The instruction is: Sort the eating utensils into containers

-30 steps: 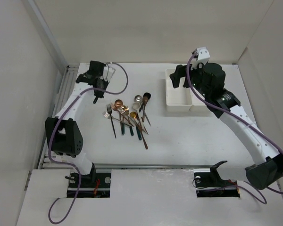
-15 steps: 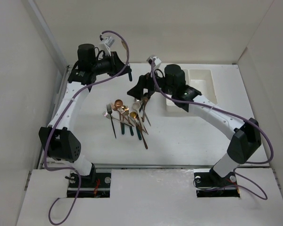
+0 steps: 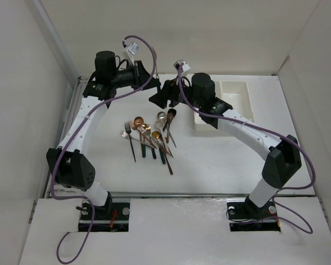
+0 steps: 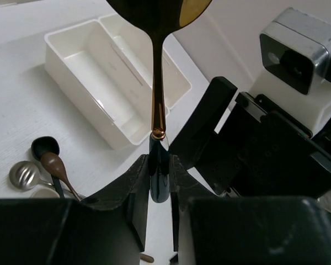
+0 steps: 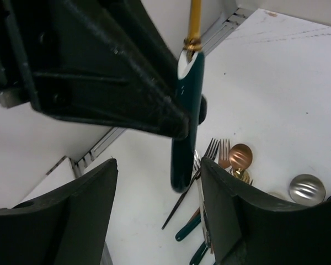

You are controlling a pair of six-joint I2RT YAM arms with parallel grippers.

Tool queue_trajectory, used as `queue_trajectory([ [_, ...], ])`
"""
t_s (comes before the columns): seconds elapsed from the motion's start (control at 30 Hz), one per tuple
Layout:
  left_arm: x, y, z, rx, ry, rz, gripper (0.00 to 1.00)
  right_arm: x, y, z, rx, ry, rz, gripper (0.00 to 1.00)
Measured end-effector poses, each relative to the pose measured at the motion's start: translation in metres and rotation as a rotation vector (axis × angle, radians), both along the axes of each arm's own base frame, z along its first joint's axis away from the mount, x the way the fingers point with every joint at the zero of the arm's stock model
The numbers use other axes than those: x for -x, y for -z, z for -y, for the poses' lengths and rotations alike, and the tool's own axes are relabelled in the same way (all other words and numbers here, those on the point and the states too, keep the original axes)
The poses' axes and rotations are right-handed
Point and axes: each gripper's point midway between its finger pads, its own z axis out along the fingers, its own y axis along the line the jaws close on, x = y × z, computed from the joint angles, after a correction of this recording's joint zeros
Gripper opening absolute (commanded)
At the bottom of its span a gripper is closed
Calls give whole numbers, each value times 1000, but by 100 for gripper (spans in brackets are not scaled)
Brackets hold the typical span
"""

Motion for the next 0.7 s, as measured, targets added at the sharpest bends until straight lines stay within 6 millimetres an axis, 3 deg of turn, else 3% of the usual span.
queue_trajectory([
  [0.33,4,18,-3,-68,2,-18,0,-20,7,13,36,129,18,66],
  [0.47,6,20,-3,-73,9,-22,0,-23,8,15,52,143,31,51],
  [0.6,8,19,-2,-64,17,-29,0,-24,9,10,56,125,34,46],
  [0.7,7,18,-1,-53,17,-30,0,-27,12,3,59,99,34,32],
])
